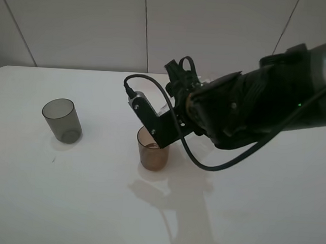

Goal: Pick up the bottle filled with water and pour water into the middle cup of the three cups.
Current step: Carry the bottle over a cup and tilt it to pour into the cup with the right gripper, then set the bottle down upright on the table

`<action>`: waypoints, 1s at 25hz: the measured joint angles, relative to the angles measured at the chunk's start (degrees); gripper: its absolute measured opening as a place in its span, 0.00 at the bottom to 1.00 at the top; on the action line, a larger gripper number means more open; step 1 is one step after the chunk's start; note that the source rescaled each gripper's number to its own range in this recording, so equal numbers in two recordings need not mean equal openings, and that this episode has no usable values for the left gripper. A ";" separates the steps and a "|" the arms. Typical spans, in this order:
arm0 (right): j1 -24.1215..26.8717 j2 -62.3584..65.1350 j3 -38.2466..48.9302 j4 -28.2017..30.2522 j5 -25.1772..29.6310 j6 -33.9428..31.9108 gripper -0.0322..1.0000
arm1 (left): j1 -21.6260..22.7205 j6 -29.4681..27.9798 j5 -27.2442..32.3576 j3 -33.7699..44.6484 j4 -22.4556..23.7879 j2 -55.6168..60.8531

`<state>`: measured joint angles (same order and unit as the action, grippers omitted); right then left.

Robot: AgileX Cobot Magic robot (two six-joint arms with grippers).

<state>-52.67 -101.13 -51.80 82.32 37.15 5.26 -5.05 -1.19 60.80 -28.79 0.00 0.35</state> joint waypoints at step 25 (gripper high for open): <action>22.44 11.38 25.41 -67.86 -63.20 0.01 0.05 | 0.00 0.00 0.00 0.00 0.00 0.00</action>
<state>-30.23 -89.75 -26.39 14.46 -26.05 5.27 -5.05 -1.19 60.80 -28.79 0.00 0.35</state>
